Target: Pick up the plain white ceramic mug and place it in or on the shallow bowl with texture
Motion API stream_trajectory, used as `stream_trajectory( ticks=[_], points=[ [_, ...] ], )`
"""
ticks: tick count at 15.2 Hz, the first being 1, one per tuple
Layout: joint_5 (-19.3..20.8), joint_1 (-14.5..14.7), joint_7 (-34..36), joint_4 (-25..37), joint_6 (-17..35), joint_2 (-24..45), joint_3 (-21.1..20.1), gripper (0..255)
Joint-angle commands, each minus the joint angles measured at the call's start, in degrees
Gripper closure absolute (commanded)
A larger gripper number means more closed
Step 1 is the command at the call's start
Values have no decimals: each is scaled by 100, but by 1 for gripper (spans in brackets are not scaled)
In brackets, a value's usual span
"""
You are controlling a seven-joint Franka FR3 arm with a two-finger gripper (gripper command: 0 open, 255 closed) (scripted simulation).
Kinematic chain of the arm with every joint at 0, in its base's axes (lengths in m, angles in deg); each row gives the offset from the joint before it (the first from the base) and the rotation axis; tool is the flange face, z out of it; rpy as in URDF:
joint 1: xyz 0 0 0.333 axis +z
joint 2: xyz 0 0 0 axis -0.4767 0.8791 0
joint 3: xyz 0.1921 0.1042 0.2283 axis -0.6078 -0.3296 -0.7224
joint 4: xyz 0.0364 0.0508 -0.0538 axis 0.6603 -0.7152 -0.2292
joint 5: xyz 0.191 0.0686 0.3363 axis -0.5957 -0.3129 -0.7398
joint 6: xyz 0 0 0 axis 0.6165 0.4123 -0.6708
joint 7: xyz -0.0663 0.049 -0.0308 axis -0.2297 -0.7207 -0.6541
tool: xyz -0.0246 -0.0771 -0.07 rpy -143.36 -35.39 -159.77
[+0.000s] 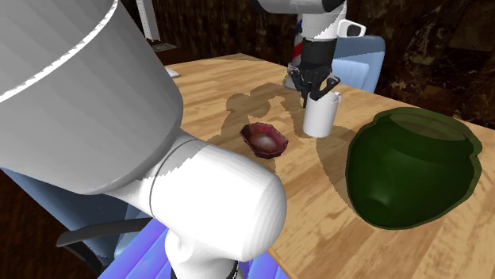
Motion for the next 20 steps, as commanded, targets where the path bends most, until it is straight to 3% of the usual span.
stream_trajectory(
  ticks=[1,4,15,20],
  points=[
    [-4,4,8,108,-175,-65,-13,255],
    [-9,6,7,289,-422,-131,-24,255],
    [-482,661,1529,883,-775,130,-1181,255],
    [-490,674,1564,646,-460,207,-1213,255]
  ],
)
